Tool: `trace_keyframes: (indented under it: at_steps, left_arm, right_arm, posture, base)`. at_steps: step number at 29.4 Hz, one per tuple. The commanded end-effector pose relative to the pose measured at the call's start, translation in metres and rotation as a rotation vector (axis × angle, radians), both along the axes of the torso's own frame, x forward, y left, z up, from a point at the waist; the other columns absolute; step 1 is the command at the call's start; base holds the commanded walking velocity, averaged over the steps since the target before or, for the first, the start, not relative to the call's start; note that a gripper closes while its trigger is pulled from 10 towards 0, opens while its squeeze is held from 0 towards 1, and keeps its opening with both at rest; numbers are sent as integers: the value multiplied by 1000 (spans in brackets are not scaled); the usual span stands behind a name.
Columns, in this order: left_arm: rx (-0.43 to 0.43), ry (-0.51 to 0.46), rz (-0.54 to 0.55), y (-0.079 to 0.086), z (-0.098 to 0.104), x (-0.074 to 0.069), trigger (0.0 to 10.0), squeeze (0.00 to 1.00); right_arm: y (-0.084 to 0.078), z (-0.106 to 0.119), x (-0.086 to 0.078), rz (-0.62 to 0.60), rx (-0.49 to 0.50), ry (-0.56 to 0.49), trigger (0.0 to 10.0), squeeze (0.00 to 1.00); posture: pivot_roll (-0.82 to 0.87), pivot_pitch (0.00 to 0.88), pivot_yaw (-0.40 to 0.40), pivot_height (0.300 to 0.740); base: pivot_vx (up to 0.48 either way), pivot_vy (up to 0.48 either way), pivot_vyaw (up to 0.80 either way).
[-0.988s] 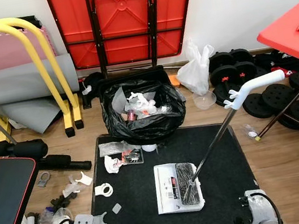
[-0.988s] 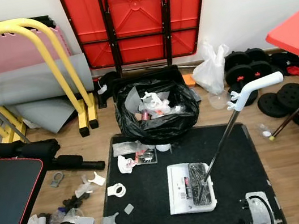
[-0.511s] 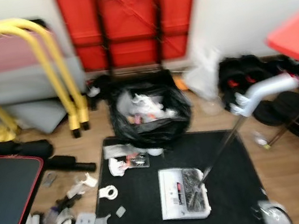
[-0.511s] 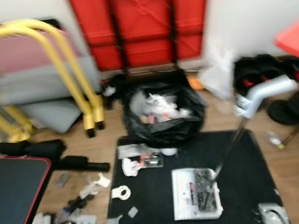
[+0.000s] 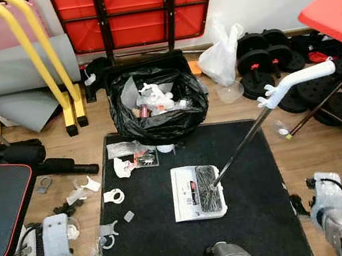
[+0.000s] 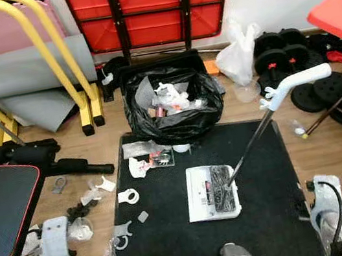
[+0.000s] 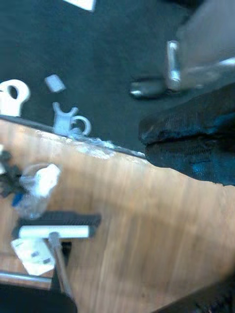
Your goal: Sweep floor
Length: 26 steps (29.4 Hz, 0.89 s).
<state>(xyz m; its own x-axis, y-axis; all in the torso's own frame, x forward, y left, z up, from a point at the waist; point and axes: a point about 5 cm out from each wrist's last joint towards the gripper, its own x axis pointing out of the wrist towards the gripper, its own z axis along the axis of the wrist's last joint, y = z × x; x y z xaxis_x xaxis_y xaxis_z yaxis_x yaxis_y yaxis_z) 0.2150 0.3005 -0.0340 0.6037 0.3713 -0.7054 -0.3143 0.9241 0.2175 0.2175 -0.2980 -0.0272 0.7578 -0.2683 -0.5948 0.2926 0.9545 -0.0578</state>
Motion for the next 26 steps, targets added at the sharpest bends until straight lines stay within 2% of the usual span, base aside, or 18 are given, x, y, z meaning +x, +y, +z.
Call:
trace_keyframes:
  at_steps: [1,2,3,4,5,6,9,10,11,13,14,16,18,19,21,23,24,26]
  left_arm:
    - [5,-94,31,8,14,14,10000,0]
    - [-8,-194,21,8,31,34,10000,0]
    - [-8,-194,21,8,31,34,10000,0]
    - [-22,-290,-26,3,47,53,10000,0]
    - [-22,-290,-26,3,47,53,10000,0]
    - [-31,-343,-64,-2,56,64,10000,0]
    - [-12,-492,-304,-33,77,88,10000,0]
    - [-12,-492,-304,-33,77,88,10000,0]
    - [-8,-530,-367,-41,82,91,10000,0]
    - [-8,-530,-367,-41,82,91,10000,0]
    - [-10,-599,-439,-55,91,92,10000,0]
    - [-10,-599,-439,-55,91,92,10000,0]
    - [-44,-719,-485,-74,110,91,10000,0]
    - [-44,-719,-485,-74,110,91,10000,0]
    - [-97,-804,-496,-92,126,86,10000,0]
    - [-97,-804,-496,-92,126,86,10000,0]
    - [-128,-838,-514,-104,135,83,10000,0]
    - [-155,-882,-627,-133,150,76,10000,0]
  right_arm:
    - [-1,15,16,68,40,-100,10000,0]
    - [11,30,37,221,93,-177,10000,0]
    - [11,30,37,221,93,-177,10000,0]
    - [24,46,53,382,131,-236,10000,0]
    - [24,46,53,382,131,-236,10000,0]
    - [32,54,60,482,149,-258,10000,0]
    - [44,75,69,683,163,-323,10000,0]
    - [44,75,69,683,163,-323,10000,0]
    - [47,81,69,730,176,-345,10000,0]
    - [47,81,69,730,176,-345,10000,0]
    - [52,92,65,804,196,-379,10000,0]
    - [52,92,65,804,196,-379,10000,0]
    - [64,111,53,925,234,-427,10000,0]
    - [64,111,53,925,234,-427,10000,0]
    - [72,124,48,950,228,-483,10000,0]
    - [72,124,48,950,228,-483,10000,0]
    - [79,133,47,952,231,-525,10000,0]
    - [97,146,42,975,212,-580,10000,0]
  posture:
    - [-175,151,-131,740]
    - [-172,144,-134,740]
    - [-172,144,-134,740]
    - [-166,135,-135,740]
    - [-166,135,-135,740]
    - [-166,135,-135,740]
    - [-164,124,-132,740]
    - [-164,124,-132,740]
    - [-165,123,-131,740]
    - [-165,123,-131,740]
    - [-159,114,-135,740]
    - [-159,114,-135,740]
    - [-162,99,-127,740]
    - [-162,99,-127,740]
    - [-169,87,-116,740]
    - [-169,87,-116,740]
    - [-172,83,-112,740]
    - [-171,79,-111,740]
  base:
    - [0,0,0]
    - [0,0,0]
    - [0,0,0]
    - [0,0,0]
    - [0,0,0]
    - [0,0,0]
    - [0,0,0]
    - [0,0,0]
    - [0,0,0]
    - [0,0,0]
    - [0,0,0]
    - [0,0,0]
    - [0,0,0]
    - [0,0,0]
    - [0,0,0]
    - [0,0,0]
    - [0,0,494]
    - [0,0,794]
